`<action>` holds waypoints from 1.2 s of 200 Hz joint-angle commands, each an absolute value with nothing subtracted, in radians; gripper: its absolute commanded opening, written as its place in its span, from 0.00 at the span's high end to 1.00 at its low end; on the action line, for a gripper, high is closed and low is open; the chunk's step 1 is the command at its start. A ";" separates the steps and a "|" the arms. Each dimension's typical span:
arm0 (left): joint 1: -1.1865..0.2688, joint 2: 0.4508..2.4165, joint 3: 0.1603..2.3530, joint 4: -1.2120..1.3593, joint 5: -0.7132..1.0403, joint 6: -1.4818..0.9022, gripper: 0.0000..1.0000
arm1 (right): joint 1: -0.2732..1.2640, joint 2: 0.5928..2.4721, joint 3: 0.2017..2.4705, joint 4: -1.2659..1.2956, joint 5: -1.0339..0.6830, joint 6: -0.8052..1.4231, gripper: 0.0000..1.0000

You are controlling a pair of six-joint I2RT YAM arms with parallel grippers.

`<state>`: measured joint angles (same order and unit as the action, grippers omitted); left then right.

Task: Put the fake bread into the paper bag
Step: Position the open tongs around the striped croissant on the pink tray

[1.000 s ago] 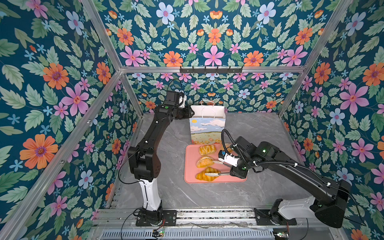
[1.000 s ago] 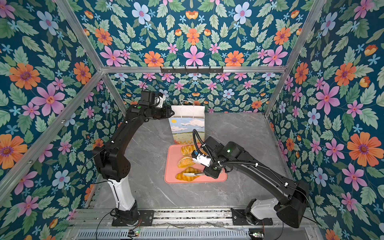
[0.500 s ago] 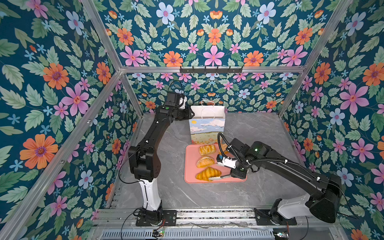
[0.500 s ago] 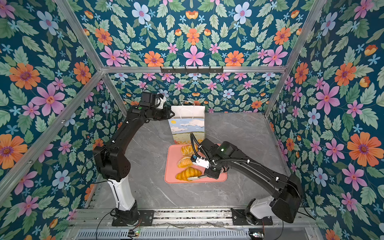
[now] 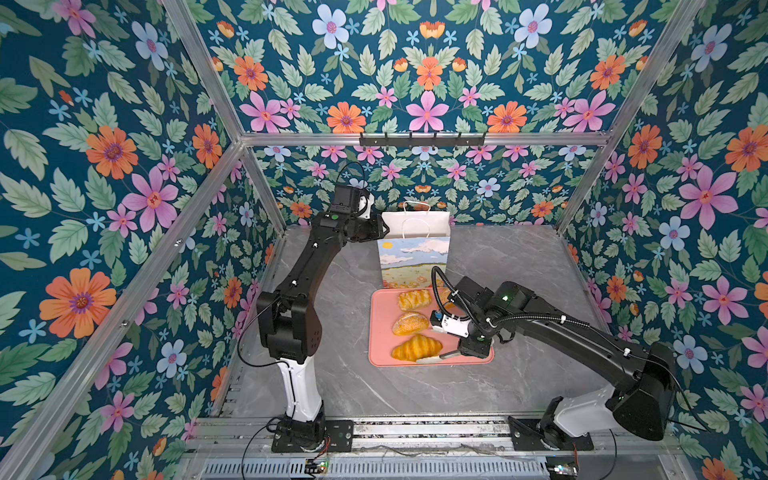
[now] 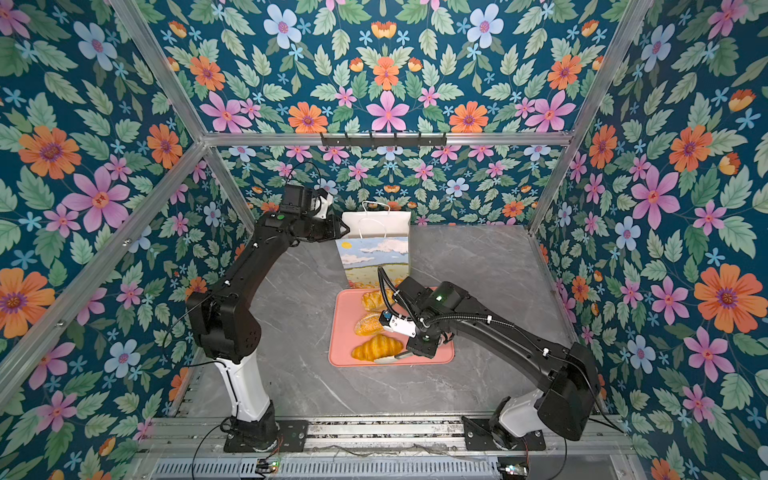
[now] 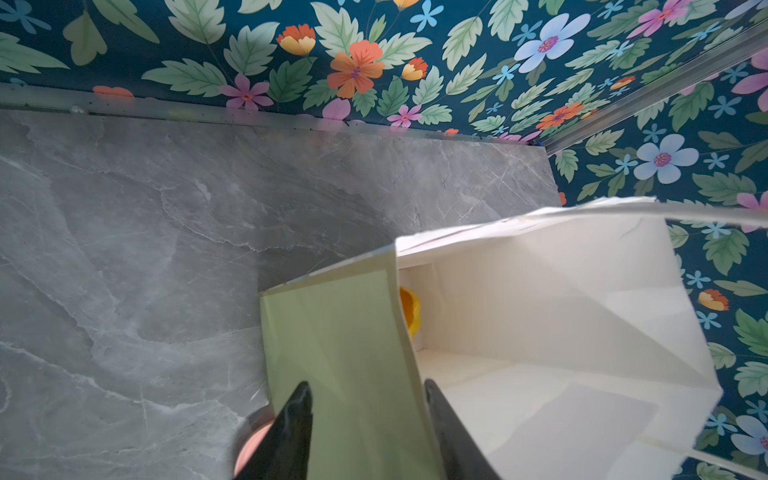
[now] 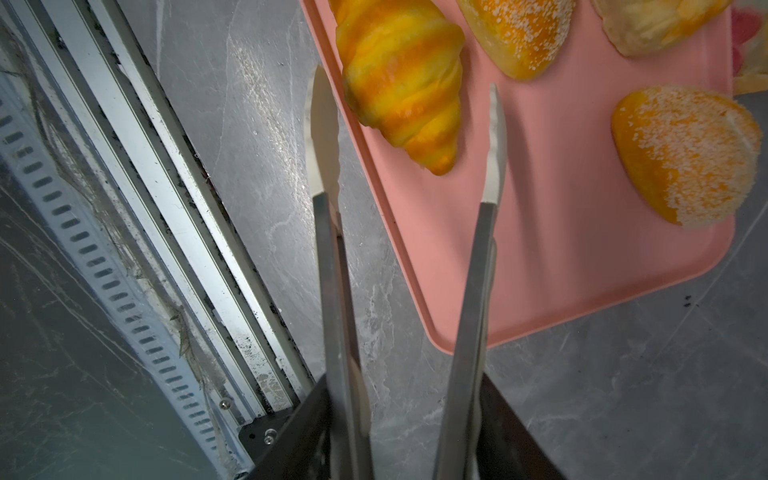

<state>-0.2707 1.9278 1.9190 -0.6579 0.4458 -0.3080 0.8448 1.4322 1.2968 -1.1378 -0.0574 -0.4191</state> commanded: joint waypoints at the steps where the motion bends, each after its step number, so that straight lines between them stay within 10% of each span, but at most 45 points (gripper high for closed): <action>1: -0.269 1.919 1.916 -0.646 0.448 -0.299 0.56 | 0.845 1.428 1.303 -1.123 -0.092 -0.434 0.49; 240: -0.269 1.903 1.884 -0.627 0.489 -0.319 0.57 | 0.845 1.480 1.308 -1.096 -0.074 -0.475 0.51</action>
